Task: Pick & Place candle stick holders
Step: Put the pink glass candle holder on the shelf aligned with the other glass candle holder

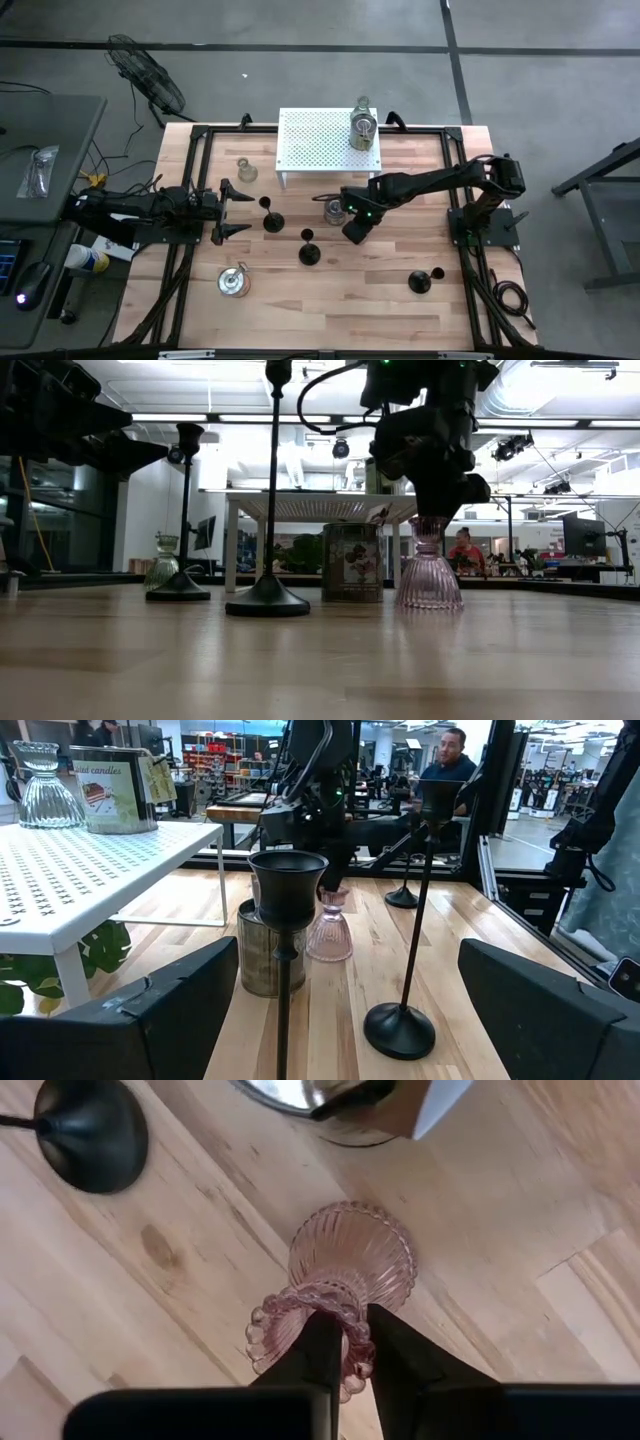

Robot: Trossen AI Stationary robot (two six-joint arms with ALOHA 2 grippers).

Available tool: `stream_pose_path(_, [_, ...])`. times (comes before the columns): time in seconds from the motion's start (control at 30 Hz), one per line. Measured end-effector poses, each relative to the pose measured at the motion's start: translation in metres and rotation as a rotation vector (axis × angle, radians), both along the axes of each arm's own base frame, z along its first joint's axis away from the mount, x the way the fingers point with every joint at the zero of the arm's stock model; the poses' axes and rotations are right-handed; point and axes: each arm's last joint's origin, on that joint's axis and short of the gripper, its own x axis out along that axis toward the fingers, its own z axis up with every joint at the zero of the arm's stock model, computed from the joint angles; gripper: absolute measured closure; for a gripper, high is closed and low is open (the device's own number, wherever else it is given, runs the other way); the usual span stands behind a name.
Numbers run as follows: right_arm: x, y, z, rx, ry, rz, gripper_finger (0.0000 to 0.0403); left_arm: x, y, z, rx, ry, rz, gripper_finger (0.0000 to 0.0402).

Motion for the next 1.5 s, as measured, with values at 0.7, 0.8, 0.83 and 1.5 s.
stream_pose_path(0.7, [-0.024,0.000,0.066,-0.018,-0.037,0.174,0.0384,0.000,0.000,0.000,0.000,0.001,-0.003,0.0029])
stream_pose_path(0.8, [-0.025,-0.001,0.088,-0.032,-0.045,0.232,0.0384,0.000,0.000,0.000,0.000,0.000,-0.003,0.0029])
stream_pose_path(0.83, [-0.025,-0.002,0.096,-0.036,-0.049,0.252,0.0384,0.000,0.000,0.000,0.000,0.000,-0.003,0.0029])
stream_pose_path(1.5, [-0.032,-0.040,0.193,-0.221,-0.186,0.394,0.0384,0.000,0.000,0.000,0.000,0.001,-0.002,0.0029])
